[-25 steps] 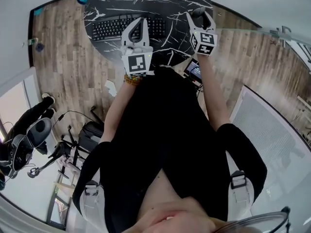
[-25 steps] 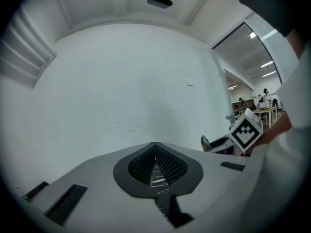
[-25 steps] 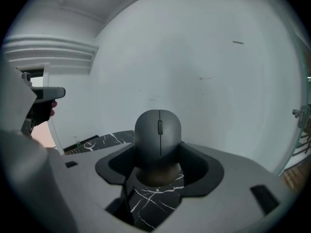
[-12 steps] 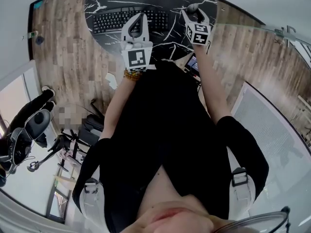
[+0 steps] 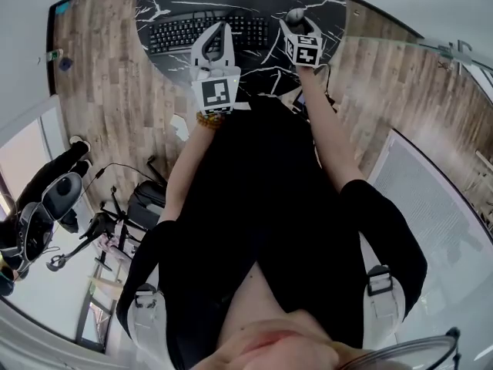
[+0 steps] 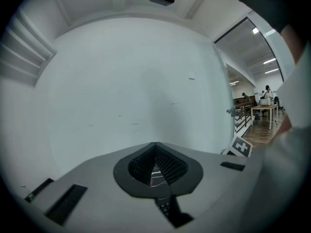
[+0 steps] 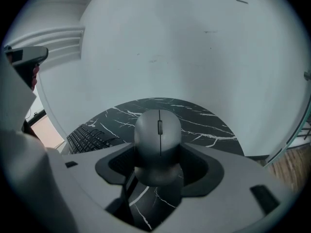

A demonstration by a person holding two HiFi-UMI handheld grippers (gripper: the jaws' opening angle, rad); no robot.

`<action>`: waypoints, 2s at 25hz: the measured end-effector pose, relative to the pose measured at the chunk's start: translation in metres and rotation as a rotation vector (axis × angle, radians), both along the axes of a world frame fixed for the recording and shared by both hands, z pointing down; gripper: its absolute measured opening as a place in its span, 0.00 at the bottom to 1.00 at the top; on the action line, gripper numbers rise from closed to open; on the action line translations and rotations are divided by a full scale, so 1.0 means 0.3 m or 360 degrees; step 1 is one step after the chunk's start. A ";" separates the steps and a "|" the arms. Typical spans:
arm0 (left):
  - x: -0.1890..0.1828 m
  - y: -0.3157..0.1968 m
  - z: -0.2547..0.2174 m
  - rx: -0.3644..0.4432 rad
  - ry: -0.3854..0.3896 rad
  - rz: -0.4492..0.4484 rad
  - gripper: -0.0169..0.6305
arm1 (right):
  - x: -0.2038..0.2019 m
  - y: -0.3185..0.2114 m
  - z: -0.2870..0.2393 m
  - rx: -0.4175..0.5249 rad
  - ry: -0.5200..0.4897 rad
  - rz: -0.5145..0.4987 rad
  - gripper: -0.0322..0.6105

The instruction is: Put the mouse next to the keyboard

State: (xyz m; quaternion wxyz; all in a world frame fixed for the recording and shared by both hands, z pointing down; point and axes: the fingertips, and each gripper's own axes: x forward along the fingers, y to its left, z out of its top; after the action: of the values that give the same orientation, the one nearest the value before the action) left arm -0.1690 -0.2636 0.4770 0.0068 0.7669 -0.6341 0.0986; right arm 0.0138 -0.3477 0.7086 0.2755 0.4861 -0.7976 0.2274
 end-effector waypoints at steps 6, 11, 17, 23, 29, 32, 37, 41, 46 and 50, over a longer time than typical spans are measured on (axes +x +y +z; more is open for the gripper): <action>-0.007 0.007 -0.003 0.0012 -0.0022 -0.0007 0.05 | 0.001 0.030 0.058 -0.0088 0.0052 0.0020 0.48; -0.021 0.018 0.008 0.0000 -0.0019 -0.0027 0.05 | 0.011 0.062 0.118 -0.0161 0.0074 0.0036 0.48; -0.031 0.027 0.002 0.0016 -0.0027 -0.0052 0.05 | 0.027 0.089 0.165 -0.0245 0.0120 0.0051 0.48; -0.025 0.029 0.011 0.0004 -0.0019 -0.0043 0.05 | 0.034 0.112 0.213 -0.0319 0.0129 0.0071 0.48; -0.020 0.040 0.015 0.0014 -0.0032 -0.0041 0.05 | 0.042 0.135 0.259 -0.0390 0.0142 0.0067 0.48; -0.017 0.046 0.020 0.0010 -0.0027 -0.0046 0.05 | 0.052 0.140 0.276 -0.0422 0.0144 0.0078 0.48; -0.017 0.045 0.016 -0.0002 -0.0024 -0.0051 0.05 | 0.060 0.139 0.294 -0.0460 0.0177 0.0072 0.48; -0.010 0.041 0.027 -0.0013 0.0018 -0.0051 0.05 | 0.054 0.142 0.302 -0.0493 0.0182 0.0065 0.48; 0.038 0.043 0.049 -0.0045 0.0040 0.0001 0.05 | 0.051 0.220 0.350 -0.0696 0.0295 0.0045 0.48; 0.063 0.050 0.053 -0.0050 0.0042 0.0038 0.05 | 0.045 0.227 0.363 -0.0690 0.0287 0.0054 0.48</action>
State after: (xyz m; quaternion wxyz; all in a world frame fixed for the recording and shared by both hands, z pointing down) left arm -0.1502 -0.2487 0.4929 0.0260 0.7754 -0.6232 0.0984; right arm 0.0271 -0.2796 0.8175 0.4397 0.4473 -0.6940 0.3535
